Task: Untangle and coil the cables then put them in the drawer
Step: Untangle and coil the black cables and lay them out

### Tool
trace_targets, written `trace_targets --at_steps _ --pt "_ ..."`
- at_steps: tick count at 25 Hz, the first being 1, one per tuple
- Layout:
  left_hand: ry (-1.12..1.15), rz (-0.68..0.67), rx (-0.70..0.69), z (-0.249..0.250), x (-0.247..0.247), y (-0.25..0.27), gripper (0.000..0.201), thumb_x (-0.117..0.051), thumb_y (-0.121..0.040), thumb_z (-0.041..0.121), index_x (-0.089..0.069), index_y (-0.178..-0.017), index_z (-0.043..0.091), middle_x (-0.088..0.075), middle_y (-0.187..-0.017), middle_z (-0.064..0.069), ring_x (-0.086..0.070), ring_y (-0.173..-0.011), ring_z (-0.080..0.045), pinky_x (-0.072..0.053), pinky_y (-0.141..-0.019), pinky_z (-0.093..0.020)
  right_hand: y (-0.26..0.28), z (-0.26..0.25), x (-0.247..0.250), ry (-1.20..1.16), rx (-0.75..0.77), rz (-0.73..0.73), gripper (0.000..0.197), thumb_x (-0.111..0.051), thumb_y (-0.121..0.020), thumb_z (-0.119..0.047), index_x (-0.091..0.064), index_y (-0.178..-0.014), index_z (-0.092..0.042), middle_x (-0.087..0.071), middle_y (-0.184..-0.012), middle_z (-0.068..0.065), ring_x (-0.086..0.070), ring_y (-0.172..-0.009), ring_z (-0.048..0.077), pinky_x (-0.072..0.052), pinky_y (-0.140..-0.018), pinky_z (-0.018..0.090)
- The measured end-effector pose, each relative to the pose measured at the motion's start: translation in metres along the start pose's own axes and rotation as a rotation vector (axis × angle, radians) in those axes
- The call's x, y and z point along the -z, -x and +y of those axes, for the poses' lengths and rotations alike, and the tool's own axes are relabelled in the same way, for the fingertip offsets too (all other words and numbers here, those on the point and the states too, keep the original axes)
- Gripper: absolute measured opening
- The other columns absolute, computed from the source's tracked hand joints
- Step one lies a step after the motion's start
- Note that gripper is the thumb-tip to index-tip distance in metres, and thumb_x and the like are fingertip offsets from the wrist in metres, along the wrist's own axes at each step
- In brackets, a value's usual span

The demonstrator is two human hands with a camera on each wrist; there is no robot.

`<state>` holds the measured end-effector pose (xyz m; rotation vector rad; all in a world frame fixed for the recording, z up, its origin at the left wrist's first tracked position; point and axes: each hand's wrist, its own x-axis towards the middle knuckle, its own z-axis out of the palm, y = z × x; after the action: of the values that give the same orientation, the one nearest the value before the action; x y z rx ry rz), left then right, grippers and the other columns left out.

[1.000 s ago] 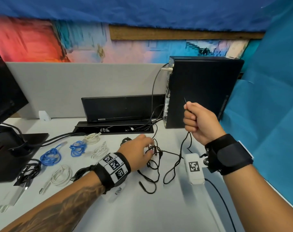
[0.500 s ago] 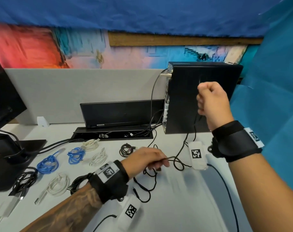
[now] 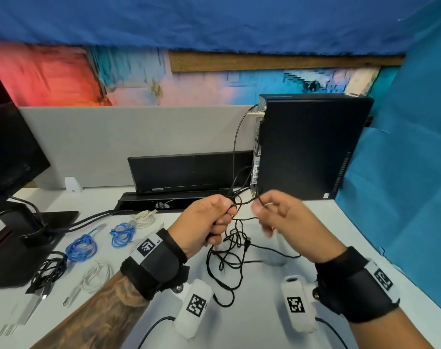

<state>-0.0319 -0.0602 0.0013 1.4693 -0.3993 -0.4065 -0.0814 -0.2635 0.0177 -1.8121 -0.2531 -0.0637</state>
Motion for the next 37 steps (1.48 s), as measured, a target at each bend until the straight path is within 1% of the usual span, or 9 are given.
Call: trace_targets --at_steps 3,9,15,20,23,28,31,34,37 --pt "-0.12 -0.126 0.095 -0.005 0.018 0.016 0.032 -0.044 -0.104 0.031 -0.065 -0.089 0.011 -0.024 -0.061 0.001 -0.017 -0.051 -0.012 -0.017 -0.044 -0.023 -0.006 0.004 0.022 -0.03 -0.013 0.294 0.014 -0.066 -0.093 -0.004 -0.065 -0.085 -0.015 -0.054 -0.055 -0.014 -0.039 -0.047 0.003 -0.038 -0.048 0.021" --pt "0.494 -0.369 0.17 0.0 0.043 0.031 0.026 -0.034 -0.093 0.018 -0.056 -0.08 0.015 -0.023 -0.058 0.008 -0.022 -0.043 -0.008 -0.029 -0.043 -0.023 -0.007 0.045 0.003 -0.071 -0.092 0.134 0.024 -0.063 -0.09 0.005 -0.064 -0.08 -0.017 -0.044 -0.057 -0.005 -0.036 -0.05 0.008 -0.031 -0.045 0.02" --pt "0.672 0.131 -0.124 0.001 0.024 0.018 0.021 -0.038 -0.103 0.013 -0.058 -0.106 0.006 -0.053 -0.069 0.003 -0.057 -0.06 -0.007 -0.058 -0.075 -0.033 0.032 0.051 -0.067 0.187 -0.081 -0.16 0.014 -0.068 -0.096 -0.025 -0.08 -0.103 -0.021 -0.075 -0.086 -0.005 -0.061 -0.071 -0.001 -0.053 -0.071 0.02" --pt "0.096 0.325 -0.273 -0.027 0.014 0.021 0.021 -0.05 -0.101 0.006 -0.071 -0.096 0.004 -0.074 -0.087 -0.004 -0.074 -0.085 -0.024 -0.057 -0.08 -0.033 0.058 0.018 -0.072 0.288 0.099 -0.172 0.025 -0.061 -0.1 -0.026 -0.067 -0.083 -0.008 -0.057 -0.07 0.01 -0.048 -0.061 0.017 -0.045 -0.063 0.035" --pt "-0.254 0.188 -0.283 -0.039 0.002 0.032 0.021 -0.053 -0.1 0.007 -0.072 -0.094 0.0 -0.071 -0.078 0.0 -0.07 -0.068 -0.016 -0.053 -0.068 -0.023 0.048 0.002 -0.052 0.164 0.124 0.067 0.014 -0.065 -0.097 -0.015 -0.073 -0.086 -0.015 -0.068 -0.074 0.004 -0.054 -0.059 0.004 -0.046 -0.059 0.023" --pt "0.142 -0.144 0.048 -0.041 -0.002 0.046 0.027 -0.04 -0.091 0.015 -0.063 -0.092 0.0 -0.04 -0.062 -0.002 -0.036 -0.053 -0.016 -0.038 -0.059 -0.029 0.019 0.03 -0.049 0.234 0.073 0.273 0.017 -0.063 -0.098 -0.021 -0.071 -0.084 -0.019 -0.065 -0.073 0.007 -0.056 -0.067 0.018 -0.047 -0.066 0.03" --pt "0.557 -0.051 0.037 -0.03 0.008 0.044 0.024 -0.037 -0.097 0.01 -0.06 -0.101 0.002 -0.045 -0.069 0.0 -0.046 -0.058 -0.012 -0.048 -0.067 -0.031 0.021 0.052 -0.067 0.23 -0.007 0.071 0.019 -0.057 -0.102 -0.023 -0.075 -0.098 -0.022 -0.058 -0.064 -0.015 -0.051 -0.063 0.005 -0.046 -0.063 0.029" --pt "0.736 0.204 -0.041 -0.034 0.015 0.037 0.026 -0.036 -0.102 0.006 -0.06 -0.109 0.001 -0.066 -0.08 -0.003 -0.067 -0.075 -0.014 -0.059 -0.081 -0.032 0.036 0.052 -0.083 0.216 -0.095 -0.193 0.021 -0.053 -0.104 -0.023 -0.072 -0.114 -0.026 -0.055 -0.062 -0.01 -0.052 -0.061 0.007 -0.05 -0.062 0.03" --pt "0.566 0.388 -0.145 -0.041 0.012 0.032 0.024 -0.04 -0.103 0.003 -0.062 -0.108 0.001 -0.074 -0.089 -0.009 -0.073 -0.09 -0.024 -0.058 -0.088 -0.035 0.045 0.031 -0.077 0.322 -0.082 -0.312 0.021 -0.054 -0.103 -0.028 -0.066 -0.085 -0.027 -0.06 -0.063 -0.004 -0.055 -0.056 0.01 -0.051 -0.062 0.035"
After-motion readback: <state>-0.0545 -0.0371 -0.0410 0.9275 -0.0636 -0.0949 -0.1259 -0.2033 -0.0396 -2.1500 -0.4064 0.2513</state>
